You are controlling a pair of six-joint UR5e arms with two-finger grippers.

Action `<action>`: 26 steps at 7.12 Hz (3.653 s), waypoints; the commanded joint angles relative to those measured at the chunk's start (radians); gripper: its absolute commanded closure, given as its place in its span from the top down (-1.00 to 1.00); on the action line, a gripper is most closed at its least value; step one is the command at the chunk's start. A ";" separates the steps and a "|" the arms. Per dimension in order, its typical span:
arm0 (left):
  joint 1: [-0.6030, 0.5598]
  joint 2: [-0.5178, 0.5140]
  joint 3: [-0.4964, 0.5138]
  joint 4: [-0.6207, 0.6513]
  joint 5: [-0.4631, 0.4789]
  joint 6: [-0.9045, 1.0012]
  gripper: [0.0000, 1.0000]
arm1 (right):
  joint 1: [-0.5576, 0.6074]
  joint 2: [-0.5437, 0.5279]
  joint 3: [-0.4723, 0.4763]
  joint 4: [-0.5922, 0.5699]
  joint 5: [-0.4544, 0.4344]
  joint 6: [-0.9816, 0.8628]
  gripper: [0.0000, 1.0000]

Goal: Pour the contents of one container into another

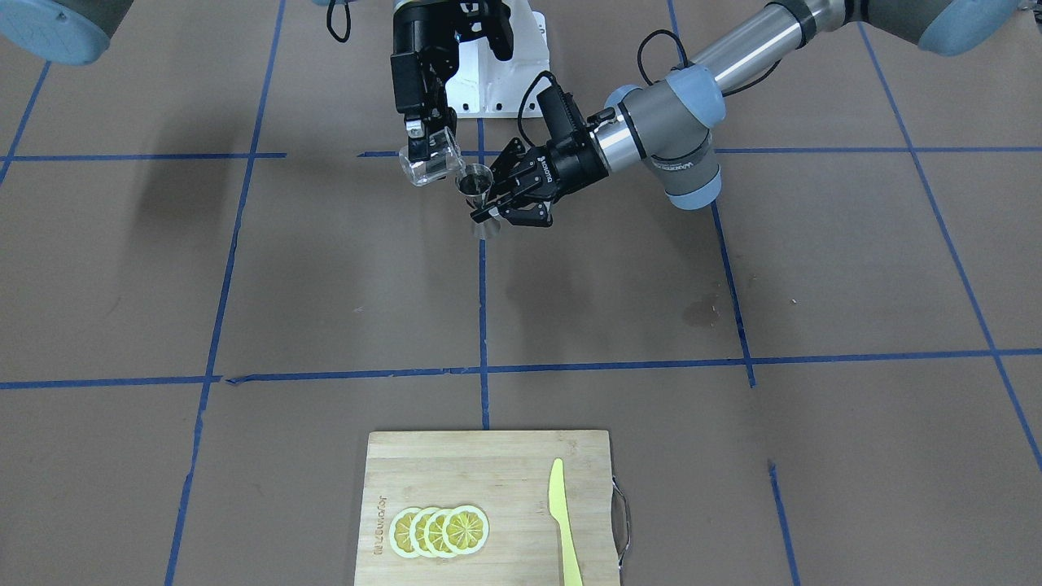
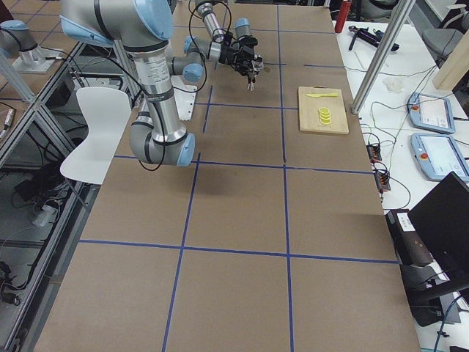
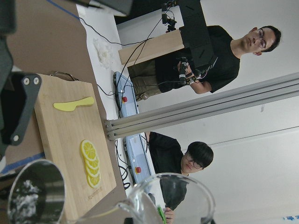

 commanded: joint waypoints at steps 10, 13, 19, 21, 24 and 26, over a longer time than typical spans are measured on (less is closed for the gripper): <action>-0.003 0.005 0.000 -0.005 0.000 0.000 -1.00 | 0.020 -0.032 0.051 0.194 0.086 0.242 -1.00; -0.012 0.008 -0.009 -0.008 -0.002 -0.003 -1.00 | 0.057 -0.150 0.050 0.407 0.136 0.242 -1.00; -0.069 0.089 -0.089 -0.011 -0.003 -0.014 -1.00 | 0.070 -0.304 0.042 0.614 0.170 0.400 -1.00; -0.109 0.199 -0.168 -0.012 -0.008 -0.021 -1.00 | 0.070 -0.307 0.042 0.614 0.167 0.400 -1.00; -0.129 0.407 -0.198 -0.176 -0.003 -0.155 -1.00 | 0.070 -0.308 0.042 0.615 0.167 0.400 -1.00; -0.149 0.512 -0.207 -0.236 -0.003 -0.158 -1.00 | 0.070 -0.310 0.042 0.615 0.167 0.402 -1.00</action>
